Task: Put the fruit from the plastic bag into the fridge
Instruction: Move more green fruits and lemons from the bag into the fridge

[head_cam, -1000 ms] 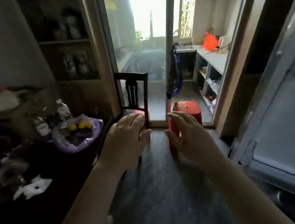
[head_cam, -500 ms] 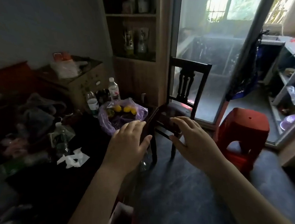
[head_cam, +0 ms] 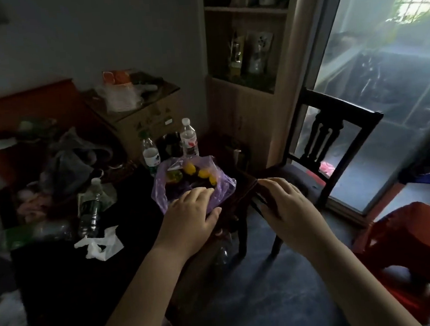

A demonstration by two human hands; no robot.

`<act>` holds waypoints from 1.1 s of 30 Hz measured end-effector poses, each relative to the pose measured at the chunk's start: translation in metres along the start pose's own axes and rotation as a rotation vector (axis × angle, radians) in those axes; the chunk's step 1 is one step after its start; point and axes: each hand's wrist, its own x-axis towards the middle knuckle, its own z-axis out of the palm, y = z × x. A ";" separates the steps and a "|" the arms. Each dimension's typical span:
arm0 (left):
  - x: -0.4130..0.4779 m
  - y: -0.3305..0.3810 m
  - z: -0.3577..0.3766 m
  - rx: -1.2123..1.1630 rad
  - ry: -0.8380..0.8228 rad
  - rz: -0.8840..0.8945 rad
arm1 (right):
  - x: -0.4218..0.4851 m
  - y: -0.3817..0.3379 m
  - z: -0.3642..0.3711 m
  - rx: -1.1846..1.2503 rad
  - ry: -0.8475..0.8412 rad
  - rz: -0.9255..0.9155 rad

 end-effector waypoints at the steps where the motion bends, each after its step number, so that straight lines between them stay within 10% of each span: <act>1: 0.005 -0.003 0.005 0.005 -0.007 -0.021 | 0.007 0.004 0.009 0.006 -0.024 -0.016; 33: 0.251 -0.225 0.193 -0.083 -0.402 0.099 | 0.257 0.084 0.301 0.063 -0.575 0.140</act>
